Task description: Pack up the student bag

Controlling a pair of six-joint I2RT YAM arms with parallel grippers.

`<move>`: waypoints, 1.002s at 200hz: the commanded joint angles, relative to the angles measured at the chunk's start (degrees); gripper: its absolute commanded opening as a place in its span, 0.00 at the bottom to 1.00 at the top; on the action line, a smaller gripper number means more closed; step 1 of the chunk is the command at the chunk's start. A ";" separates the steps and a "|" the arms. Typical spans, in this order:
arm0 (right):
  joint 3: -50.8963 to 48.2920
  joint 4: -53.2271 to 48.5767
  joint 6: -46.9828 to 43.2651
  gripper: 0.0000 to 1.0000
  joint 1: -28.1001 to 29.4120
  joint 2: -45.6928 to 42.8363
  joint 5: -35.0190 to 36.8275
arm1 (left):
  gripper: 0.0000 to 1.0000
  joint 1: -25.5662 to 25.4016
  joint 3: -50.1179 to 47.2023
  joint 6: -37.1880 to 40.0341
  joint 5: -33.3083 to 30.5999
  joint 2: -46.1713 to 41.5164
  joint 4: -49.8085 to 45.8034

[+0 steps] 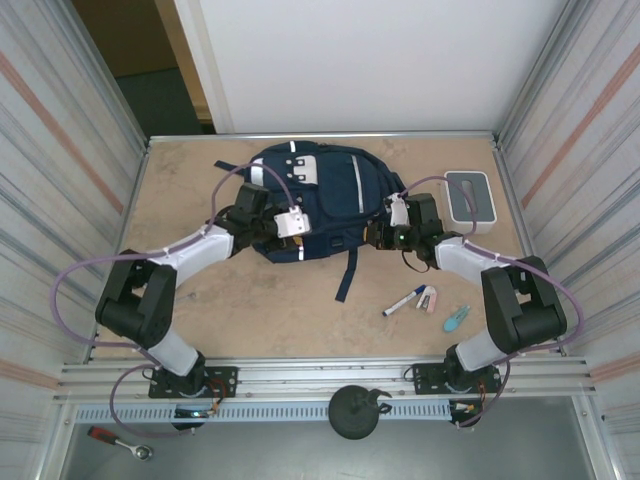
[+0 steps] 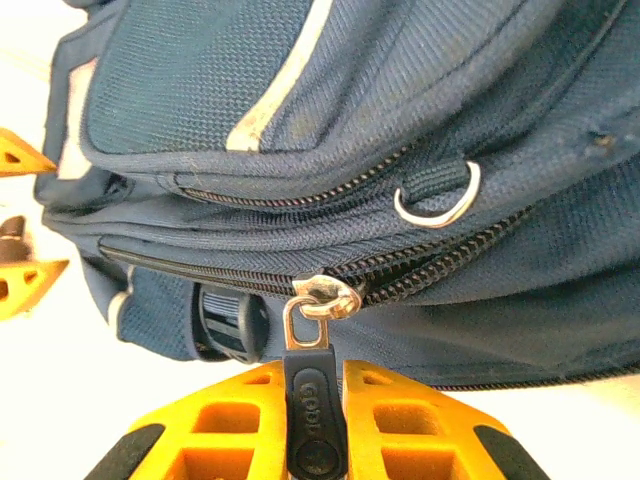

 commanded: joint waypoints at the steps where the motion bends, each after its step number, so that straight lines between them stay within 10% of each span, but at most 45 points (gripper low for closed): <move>1: 0.78 -0.37 1.75 0.00 0.86 -2.47 -3.67 | 0.62 -3.69 -1.13 2.43 -2.35 -2.57 2.80; 63: 1.58 0.77 3.23 0.00 4.12 -2.12 -3.32 | 0.63 -11.00 7.16 3.82 -8.93 6.28 4.42; 149: 1.88 -4.12 3.52 0.00 4.22 -2.22 3.24 | 0.01 -9.10 5.31 3.87 -12.16 8.54 6.64; 200: 0.86 -10.06 5.32 0.00 0.96 -6.30 14.71 | 0.00 -5.15 1.01 3.48 -7.97 4.11 6.37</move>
